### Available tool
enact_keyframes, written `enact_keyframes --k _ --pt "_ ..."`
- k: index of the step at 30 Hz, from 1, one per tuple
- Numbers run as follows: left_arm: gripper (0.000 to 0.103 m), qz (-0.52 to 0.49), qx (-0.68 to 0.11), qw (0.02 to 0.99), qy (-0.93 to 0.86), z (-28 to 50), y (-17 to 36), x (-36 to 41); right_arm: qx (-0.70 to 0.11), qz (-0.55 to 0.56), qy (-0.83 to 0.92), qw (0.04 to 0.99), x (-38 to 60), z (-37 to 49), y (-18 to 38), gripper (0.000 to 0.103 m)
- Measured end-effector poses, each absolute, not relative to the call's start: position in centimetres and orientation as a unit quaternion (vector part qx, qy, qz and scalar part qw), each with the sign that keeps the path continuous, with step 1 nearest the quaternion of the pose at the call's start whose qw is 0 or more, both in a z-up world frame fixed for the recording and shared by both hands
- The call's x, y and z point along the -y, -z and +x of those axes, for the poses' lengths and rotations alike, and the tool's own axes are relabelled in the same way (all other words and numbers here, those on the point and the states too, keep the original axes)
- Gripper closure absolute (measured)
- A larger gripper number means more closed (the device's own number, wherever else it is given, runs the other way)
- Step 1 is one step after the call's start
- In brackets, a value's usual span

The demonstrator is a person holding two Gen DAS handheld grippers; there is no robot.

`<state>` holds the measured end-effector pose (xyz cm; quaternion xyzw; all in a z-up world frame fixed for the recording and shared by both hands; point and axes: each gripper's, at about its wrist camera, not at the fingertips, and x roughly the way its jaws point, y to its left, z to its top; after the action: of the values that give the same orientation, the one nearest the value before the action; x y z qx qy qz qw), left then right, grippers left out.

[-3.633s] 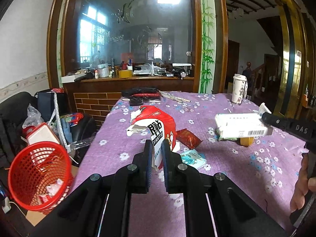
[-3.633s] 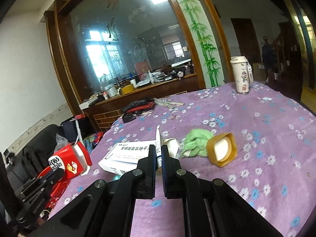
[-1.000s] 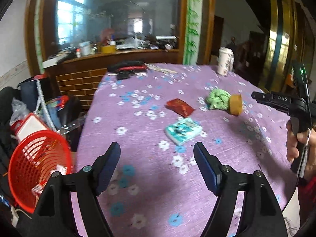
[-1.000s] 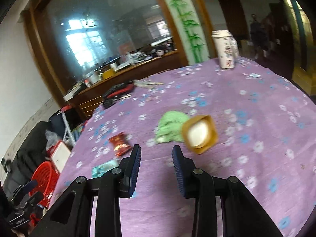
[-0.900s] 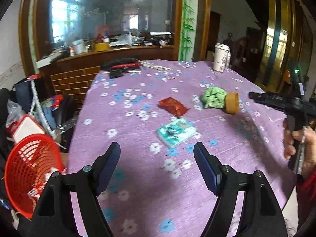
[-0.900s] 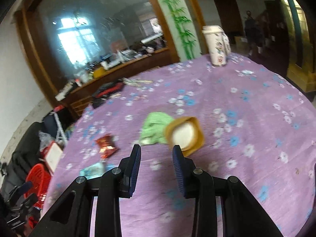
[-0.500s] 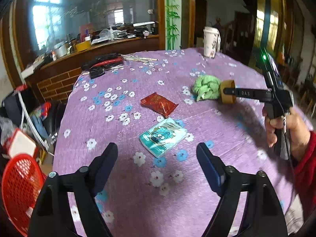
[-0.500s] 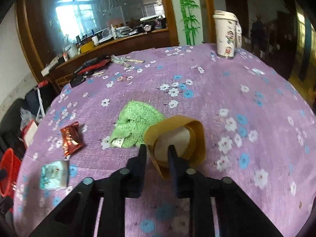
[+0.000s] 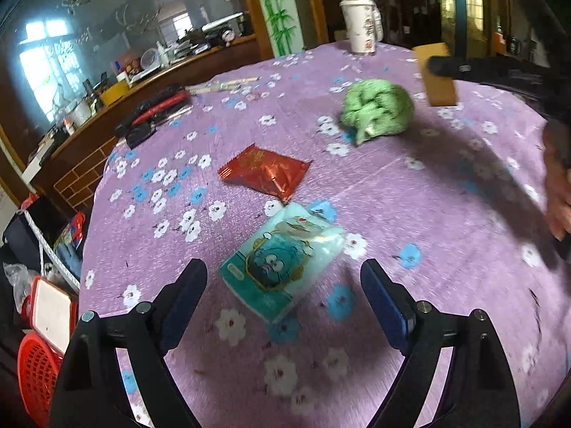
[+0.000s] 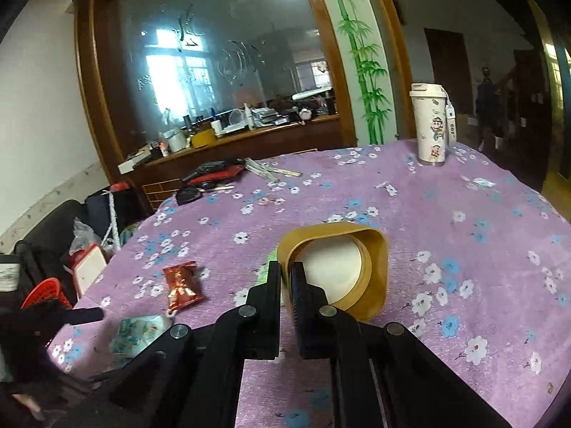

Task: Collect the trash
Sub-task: 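Grasp the yellow tape roll with the right tool while the left tool grasps the teal snack packet, then hold the teal packet in the left tool and tape roll in the right tool above the table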

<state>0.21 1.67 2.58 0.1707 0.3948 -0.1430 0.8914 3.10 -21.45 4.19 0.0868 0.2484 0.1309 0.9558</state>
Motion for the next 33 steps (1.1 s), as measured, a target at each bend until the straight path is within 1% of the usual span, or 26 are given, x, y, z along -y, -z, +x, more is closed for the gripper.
enact_keyframes --k 3,7,11,14,18,22,25,27,28,29,30,32,33 --pt "0.017 0.161 -0.396 0.894 0.133 1.2 -2.0 -1.7 -0.246 0.105 -0.146 0.953 21.8 2.9 -4.2 0.097" --pt "0.018 0.138 -0.405 0.894 0.132 2.1 -1.2 -2.0 -0.242 0.099 -0.152 0.953 21.4 2.6 -4.3 0.097" --pt "0.039 0.107 -0.415 0.894 0.132 2.6 -0.9 -2.5 -0.240 0.092 -0.153 0.954 21.1 2.5 -4.4 0.097" --pt "0.048 0.081 -0.416 0.895 0.136 2.7 -1.0 -3.0 -0.242 0.085 -0.154 0.954 20.8 2.5 -4.3 0.097" --pt "0.048 0.077 -0.425 0.892 0.133 2.7 -1.1 -2.7 -0.243 0.076 -0.155 0.955 20.4 2.6 -4.1 0.097" --pt "0.042 0.079 -0.450 0.881 0.122 3.5 -0.8 -2.4 -0.243 0.075 -0.153 0.955 20.5 2.6 -4.1 0.097" --pt "0.043 0.063 -0.453 0.880 0.124 4.0 -0.7 -2.7 -0.242 0.073 -0.151 0.955 20.5 2.6 -4.1 0.097" --pt "0.047 0.062 -0.448 0.884 0.120 3.9 -0.8 -2.8 -0.242 0.070 -0.151 0.956 20.5 2.6 -4.2 0.097" --pt "0.053 0.059 -0.443 0.887 0.115 3.6 -0.8 -2.9 -0.242 0.069 -0.152 0.956 20.4 2.6 -4.2 0.097" --pt "0.056 0.055 -0.441 0.889 0.111 3.4 -0.8 -3.0 -0.241 0.067 -0.153 0.956 20.4 2.5 -4.2 0.097" --pt "0.060 0.050 -0.439 0.891 0.108 3.2 -0.9 -3.2 -0.241 0.064 -0.155 0.956 20.3 2.5 -4.2 0.097" --pt "0.073 0.027 -0.419 0.902 0.101 2.3 -1.8 -3.9 -0.237 0.057 -0.158 0.957 19.9 2.3 -4.3 0.097" --pt "0.073 0.018 -0.413 0.906 0.097 2.1 -2.2 -4.2 -0.235 0.054 -0.161 0.957 19.8 2.1 -4.4 0.097"
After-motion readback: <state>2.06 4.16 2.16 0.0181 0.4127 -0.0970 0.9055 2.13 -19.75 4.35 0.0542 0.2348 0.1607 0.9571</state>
